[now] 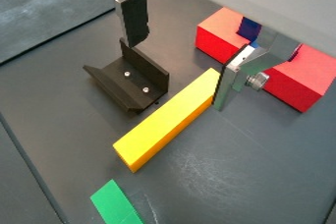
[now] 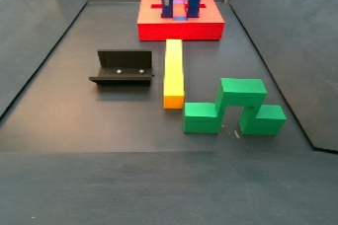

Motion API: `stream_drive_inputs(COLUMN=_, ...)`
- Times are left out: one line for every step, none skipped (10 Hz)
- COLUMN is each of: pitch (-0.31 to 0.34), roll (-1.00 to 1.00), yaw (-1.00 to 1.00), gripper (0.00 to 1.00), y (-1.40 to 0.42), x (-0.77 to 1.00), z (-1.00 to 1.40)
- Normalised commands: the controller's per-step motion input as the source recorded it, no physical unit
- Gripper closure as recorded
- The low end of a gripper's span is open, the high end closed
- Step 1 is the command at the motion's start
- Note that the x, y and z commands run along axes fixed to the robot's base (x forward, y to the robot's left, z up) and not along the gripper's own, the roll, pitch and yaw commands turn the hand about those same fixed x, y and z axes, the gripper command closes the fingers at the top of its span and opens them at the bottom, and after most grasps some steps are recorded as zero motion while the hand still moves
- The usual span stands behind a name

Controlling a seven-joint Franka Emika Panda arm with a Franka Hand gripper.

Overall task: Pick up the yellow object. Move up. Move to above the board. Insert the yellow object.
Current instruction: Pick up the yellow object.

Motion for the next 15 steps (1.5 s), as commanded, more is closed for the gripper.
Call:
stream_drive_inputs(pitch=0.000, roll=0.06, yaw=0.00, gripper=0.00, y=-0.44, x=0.28, z=-0.61)
stream_drive_inputs(pitch=0.000, roll=0.07, yaw=0.00, gripper=0.00, y=-0.46, x=0.32, z=-0.78)
stream_drive_inputs(pitch=0.000, roll=0.17, yaw=0.00, gripper=0.00, y=-0.59, x=0.31, z=-0.86)
stream_drive_inputs(pitch=0.000, roll=0.20, yaw=0.00, gripper=0.00, y=-0.54, x=0.21, z=-0.80)
stream_drive_inputs(pitch=0.030, roll=0.12, yaw=-0.03, gripper=0.00, y=-0.13, x=0.20, z=-0.69)
stream_drive_inputs(pitch=0.051, roll=0.07, yaw=-0.09, gripper=0.00, y=0.00, x=0.18, z=-0.66)
stream_drive_inputs(pitch=0.024, roll=0.00, yaw=-0.14, gripper=0.00, y=0.01, x=0.12, z=-0.70)
stream_drive_inputs(pitch=0.019, roll=0.00, yaw=-0.14, gripper=0.00, y=0.01, x=0.11, z=-0.67)
stream_drive_inputs(pitch=0.027, roll=0.00, yaw=-0.11, gripper=0.00, y=0.00, x=0.17, z=-0.60)
stream_drive_inputs(pitch=0.036, roll=0.02, yaw=-0.09, gripper=0.00, y=0.00, x=0.15, z=-0.56)
stream_drive_inputs(pitch=0.030, roll=0.03, yaw=-0.08, gripper=0.00, y=0.00, x=0.09, z=-0.55)
stream_drive_inputs(pitch=0.000, roll=0.07, yaw=-0.02, gripper=0.00, y=0.00, x=0.00, z=-0.58)
stream_drive_inputs(pitch=0.000, roll=0.06, yaw=0.00, gripper=0.00, y=-0.01, x=-0.04, z=-0.54)
stream_drive_inputs(pitch=0.000, roll=0.05, yaw=0.00, gripper=0.00, y=0.00, x=-0.09, z=-0.49)
stream_drive_inputs(pitch=0.000, roll=0.04, yaw=0.00, gripper=0.00, y=0.00, x=-0.09, z=-0.44)
